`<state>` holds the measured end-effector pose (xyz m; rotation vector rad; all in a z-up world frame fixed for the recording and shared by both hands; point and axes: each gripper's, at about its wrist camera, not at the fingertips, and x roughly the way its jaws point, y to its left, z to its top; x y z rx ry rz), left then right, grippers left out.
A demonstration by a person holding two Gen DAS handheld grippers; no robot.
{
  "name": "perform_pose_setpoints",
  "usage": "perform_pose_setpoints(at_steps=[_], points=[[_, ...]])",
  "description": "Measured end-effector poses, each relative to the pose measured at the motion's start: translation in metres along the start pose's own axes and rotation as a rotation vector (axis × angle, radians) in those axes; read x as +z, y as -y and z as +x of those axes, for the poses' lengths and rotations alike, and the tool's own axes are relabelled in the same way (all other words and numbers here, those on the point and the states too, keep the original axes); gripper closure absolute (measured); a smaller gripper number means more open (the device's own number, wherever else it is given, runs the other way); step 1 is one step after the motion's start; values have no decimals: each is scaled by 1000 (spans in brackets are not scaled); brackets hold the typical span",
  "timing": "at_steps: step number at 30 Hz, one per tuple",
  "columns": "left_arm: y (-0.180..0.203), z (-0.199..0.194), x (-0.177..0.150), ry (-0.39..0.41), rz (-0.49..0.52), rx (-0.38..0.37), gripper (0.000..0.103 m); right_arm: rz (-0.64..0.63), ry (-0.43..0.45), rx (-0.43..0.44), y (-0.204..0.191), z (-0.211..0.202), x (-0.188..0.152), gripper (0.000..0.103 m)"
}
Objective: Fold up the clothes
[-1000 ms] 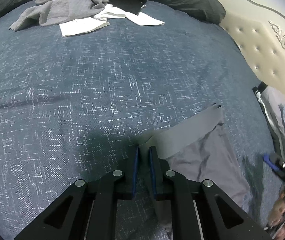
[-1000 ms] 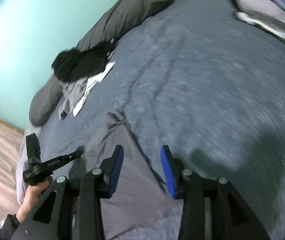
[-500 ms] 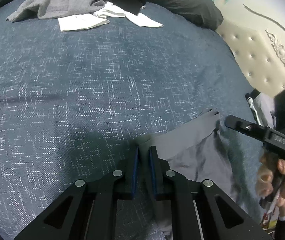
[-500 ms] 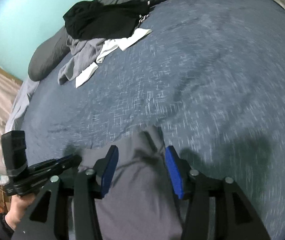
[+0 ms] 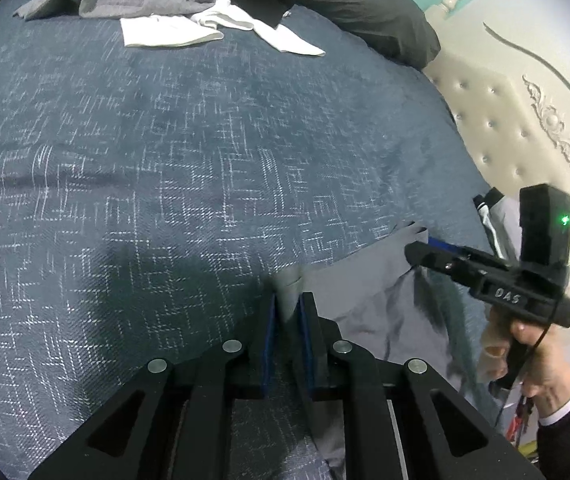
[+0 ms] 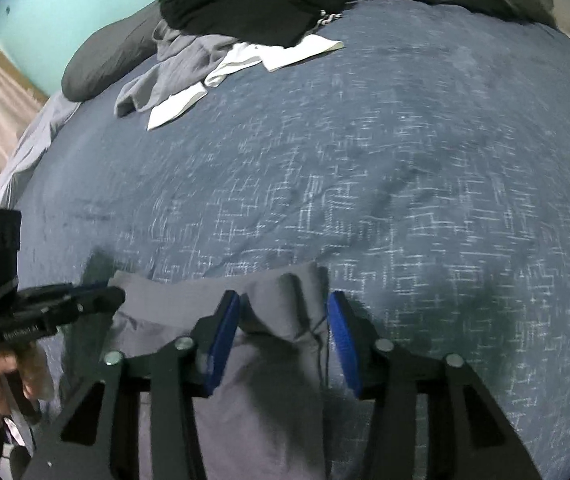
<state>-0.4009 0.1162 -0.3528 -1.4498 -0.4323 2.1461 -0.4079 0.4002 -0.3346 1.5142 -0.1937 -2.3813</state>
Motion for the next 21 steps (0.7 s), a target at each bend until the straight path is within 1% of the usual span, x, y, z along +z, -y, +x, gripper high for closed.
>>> perform_pose_setpoints(at_steps=[5, 6, 10, 12, 14, 17, 21], points=[[-1, 2, 0, 0, 6, -15, 89, -35, 0, 23, 0, 5, -2, 80], [-2, 2, 1, 1, 0, -23, 89, -41, 1, 28, 0, 5, -2, 85], [-2, 3, 1, 10, -6, -37, 89, -56, 29, 44, -2, -4, -2, 95], [-3, 0, 2, 18, -21, -58, 90, -62, 48, 53, -4, -12, -2, 97], [-3, -6, 3, 26, -36, -61, 90, -67, 68, 61, -5, -20, -2, 97], [8, -14, 4, 31, -12, -48, 90, -76, 97, 74, -7, -31, -3, 98], [30, -31, 4, 57, 28, -41, 90, -88, 137, 91, -9, -47, -3, 98]])
